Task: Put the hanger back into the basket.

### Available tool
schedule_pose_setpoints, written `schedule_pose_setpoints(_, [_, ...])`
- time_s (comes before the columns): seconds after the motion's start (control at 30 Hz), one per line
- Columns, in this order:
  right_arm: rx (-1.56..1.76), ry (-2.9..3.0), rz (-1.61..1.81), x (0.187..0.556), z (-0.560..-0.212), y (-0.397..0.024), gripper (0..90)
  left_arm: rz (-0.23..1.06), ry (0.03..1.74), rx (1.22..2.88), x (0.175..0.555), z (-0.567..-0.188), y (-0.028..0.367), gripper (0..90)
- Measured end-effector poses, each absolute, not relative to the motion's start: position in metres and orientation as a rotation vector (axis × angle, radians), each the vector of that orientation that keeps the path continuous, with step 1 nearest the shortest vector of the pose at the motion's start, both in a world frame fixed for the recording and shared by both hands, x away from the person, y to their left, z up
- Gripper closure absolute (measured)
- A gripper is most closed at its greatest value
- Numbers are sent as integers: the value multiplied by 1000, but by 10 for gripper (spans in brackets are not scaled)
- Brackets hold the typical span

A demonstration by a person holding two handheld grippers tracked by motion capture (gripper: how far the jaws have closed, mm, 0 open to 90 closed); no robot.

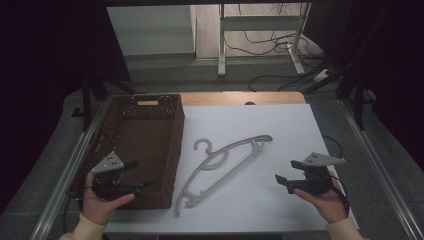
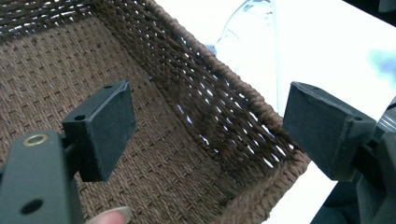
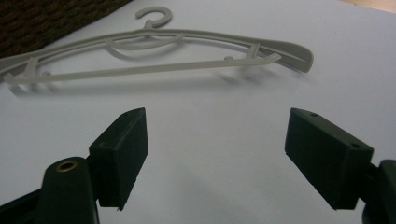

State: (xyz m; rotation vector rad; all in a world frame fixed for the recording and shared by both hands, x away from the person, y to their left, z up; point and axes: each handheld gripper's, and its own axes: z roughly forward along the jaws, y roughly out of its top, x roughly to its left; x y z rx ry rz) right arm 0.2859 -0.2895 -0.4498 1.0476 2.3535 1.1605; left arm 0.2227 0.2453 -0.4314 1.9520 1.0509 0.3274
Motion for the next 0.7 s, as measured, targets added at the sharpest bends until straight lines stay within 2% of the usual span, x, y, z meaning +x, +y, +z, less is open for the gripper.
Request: schedule_pose_setpoints(0.7, [1035,2379,1138,289,-445,-283,221,316,1055,1980,220,-436,242,170])
